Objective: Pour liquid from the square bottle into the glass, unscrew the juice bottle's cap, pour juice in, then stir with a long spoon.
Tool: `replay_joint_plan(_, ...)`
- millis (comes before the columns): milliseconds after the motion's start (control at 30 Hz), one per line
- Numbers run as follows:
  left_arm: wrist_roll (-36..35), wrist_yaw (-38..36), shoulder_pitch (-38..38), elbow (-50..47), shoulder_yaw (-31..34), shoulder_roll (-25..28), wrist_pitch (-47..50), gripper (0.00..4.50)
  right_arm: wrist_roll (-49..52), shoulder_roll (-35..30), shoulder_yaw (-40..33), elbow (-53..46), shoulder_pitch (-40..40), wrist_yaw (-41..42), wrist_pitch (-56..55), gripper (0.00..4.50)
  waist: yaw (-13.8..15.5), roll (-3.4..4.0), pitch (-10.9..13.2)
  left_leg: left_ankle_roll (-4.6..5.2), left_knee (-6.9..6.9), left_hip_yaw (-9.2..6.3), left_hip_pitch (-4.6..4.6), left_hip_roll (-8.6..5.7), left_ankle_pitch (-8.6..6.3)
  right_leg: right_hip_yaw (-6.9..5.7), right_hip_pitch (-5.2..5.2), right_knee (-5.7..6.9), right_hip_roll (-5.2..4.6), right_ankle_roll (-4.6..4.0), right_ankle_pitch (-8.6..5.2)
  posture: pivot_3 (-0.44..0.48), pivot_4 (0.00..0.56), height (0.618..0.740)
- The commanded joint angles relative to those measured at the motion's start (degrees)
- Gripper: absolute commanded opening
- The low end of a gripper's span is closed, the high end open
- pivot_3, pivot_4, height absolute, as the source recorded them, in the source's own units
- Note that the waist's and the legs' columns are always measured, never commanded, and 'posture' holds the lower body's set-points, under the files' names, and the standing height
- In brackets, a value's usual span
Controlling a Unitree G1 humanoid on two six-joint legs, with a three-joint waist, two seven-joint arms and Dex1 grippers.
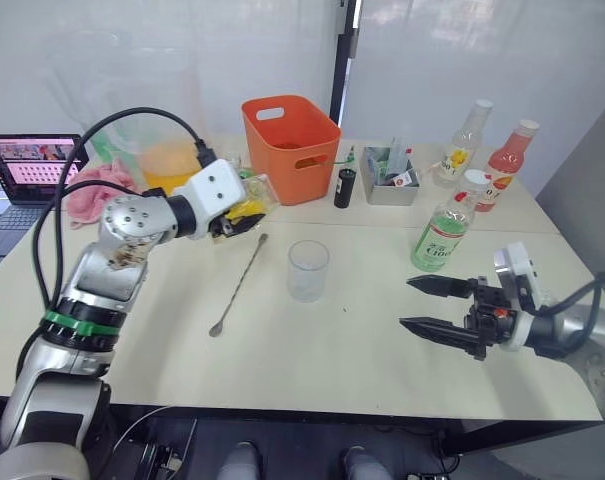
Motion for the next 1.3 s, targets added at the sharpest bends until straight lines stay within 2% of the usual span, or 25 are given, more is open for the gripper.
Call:
replay_joint_plan(33,4.02,3.07,-3.04,1.13,0.57,-1.19,-8.63,2.8,1.67,0.59,-2.98,-3.54,2.18,-1.95,-0.74,4.46,-0.03,0.0,0.0,0.0,0.0,0.0,0.0,0.0,0.0,0.01,0.0,-0.01,0.0,0.01,0.0,0.0,0.15,0.738)
replay_joint_plan(200,11.6,9.47,-4.97,7.59,-1.49,-4.55,-15.41,2.8,0.92,1.54,-4.84,-5.36,4.91,-4.53,-1.94,4.46,-0.02,0.0,0.0,0.0,0.03,-0.01,0.0,0.0,0.0,0.01,0.0,0.01,0.0,0.04,0.02,0.0,0.15,0.738)
replay_joint_plan(600,18.42,15.97,-5.73,13.73,-1.78,-8.2,-24.5,2.8,0.87,2.8,-3.4,-9.01,4.09,-10.52,-1.55,4.46,-0.02,0.0,0.0,0.0,0.02,-0.01,-0.01,-0.01,0.01,0.01,0.0,0.01,0.0,0.06,0.03,0.0,0.15,0.738)
replay_joint_plan(767,18.76,16.19,-4.35,14.36,-1.98,-9.51,-26.82,2.8,-0.48,3.41,-1.44,-8.65,2.89,-12.4,-2.13,4.46,0.06,0.0,0.0,0.0,0.02,-0.01,-0.01,-0.01,0.01,0.01,0.01,0.01,0.0,0.04,0.05,0.0,0.15,0.738)
replay_joint_plan(1300,27.22,23.57,-2.68,15.68,-4.21,-10.69,-32.57,2.8,0.16,2.53,-1.33,-8.71,1.77,-12.93,-1.72,4.46,0.04,0.0,0.0,0.0,0.03,-0.01,-0.01,-0.02,0.01,0.01,0.01,0.03,0.0,0.0,0.09,0.0,0.15,0.738)
